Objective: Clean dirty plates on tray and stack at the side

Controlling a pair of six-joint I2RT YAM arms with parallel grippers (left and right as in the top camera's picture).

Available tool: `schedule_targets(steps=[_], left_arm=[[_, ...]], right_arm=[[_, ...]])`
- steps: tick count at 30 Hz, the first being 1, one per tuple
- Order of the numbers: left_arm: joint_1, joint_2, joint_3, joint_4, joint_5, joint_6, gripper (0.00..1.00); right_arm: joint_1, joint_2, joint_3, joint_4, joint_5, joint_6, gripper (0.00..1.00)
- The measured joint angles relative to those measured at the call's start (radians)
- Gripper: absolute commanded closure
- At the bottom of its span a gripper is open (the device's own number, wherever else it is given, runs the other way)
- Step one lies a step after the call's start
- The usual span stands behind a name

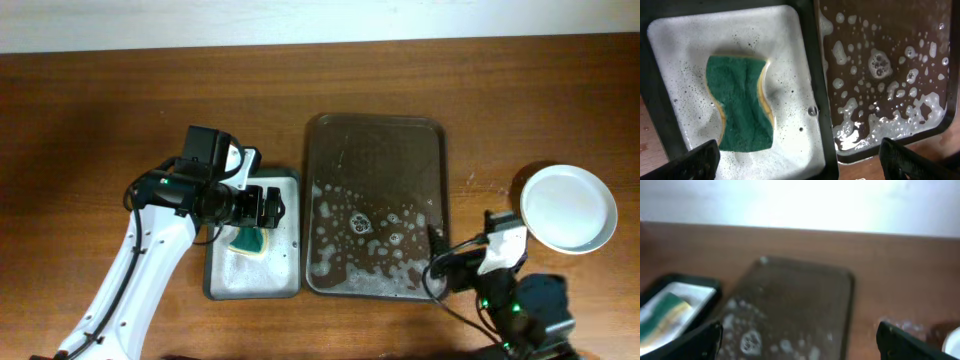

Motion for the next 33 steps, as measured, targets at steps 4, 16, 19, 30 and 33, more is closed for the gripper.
schedule_targets(steps=[4, 16, 19, 30, 33], left_arm=[[0.000, 0.000, -0.002, 0.000, 0.000, 0.000, 0.00], [0.000, 0.000, -0.002, 0.001, 0.000, 0.000, 0.00], [0.000, 0.000, -0.002, 0.001, 0.000, 0.000, 0.00], [-0.027, -0.671, -0.451, 0.509, -0.153, 0.005, 0.00], [0.035, -1.004, -0.728, 0.703, -0.164, 0.015, 0.00]], right_arm=[[0.000, -0.242, -0.287, 0.137, 0.019, 0.000, 0.01], [0.000, -0.248, -0.414, 0.379, 0.023, 0.000, 0.01], [0.000, -0.248, -0.414, 0.379, 0.023, 0.000, 0.01], [0.000, -0.251, -0.416, 0.384, 0.023, -0.001, 0.01], [0.000, -0.251, -0.416, 0.384, 0.023, 0.000, 0.01]])
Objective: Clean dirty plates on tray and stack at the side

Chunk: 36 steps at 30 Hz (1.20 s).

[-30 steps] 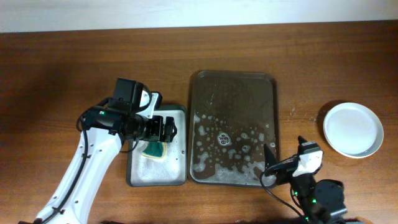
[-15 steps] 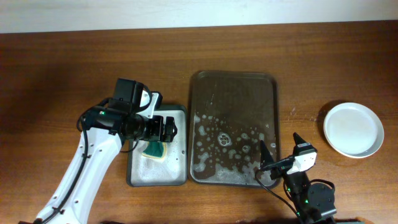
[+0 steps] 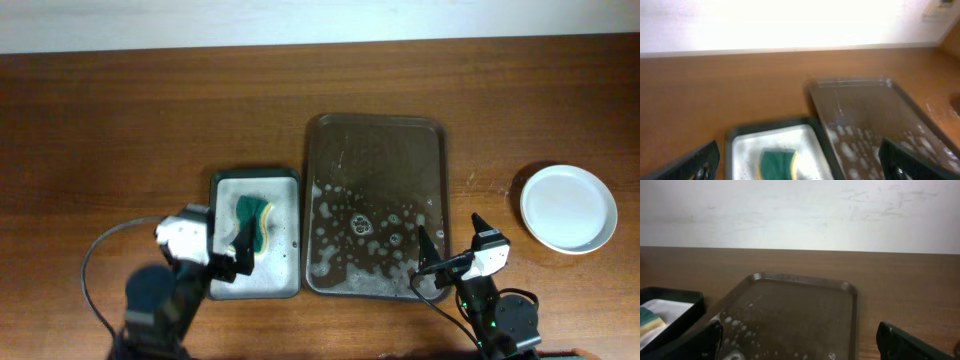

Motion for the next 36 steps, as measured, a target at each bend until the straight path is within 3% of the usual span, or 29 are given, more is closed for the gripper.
schedule_targets(steps=[5, 10, 36], left_arm=[[0.073, -0.388, -0.254, 0.055, -0.002, 0.004, 0.00], [0.089, -0.401, -0.393, 0.181, -0.014, 0.007, 0.00], [0.089, -0.401, -0.393, 0.181, -0.021, 0.007, 0.00]], right_arm=[[0.000, 0.000, 0.000, 0.001, 0.000, 0.000, 0.01], [0.000, 0.000, 0.000, 0.000, 0.000, 0.000, 0.01], [0.000, 0.000, 0.000, 0.000, 0.000, 0.000, 0.01]])
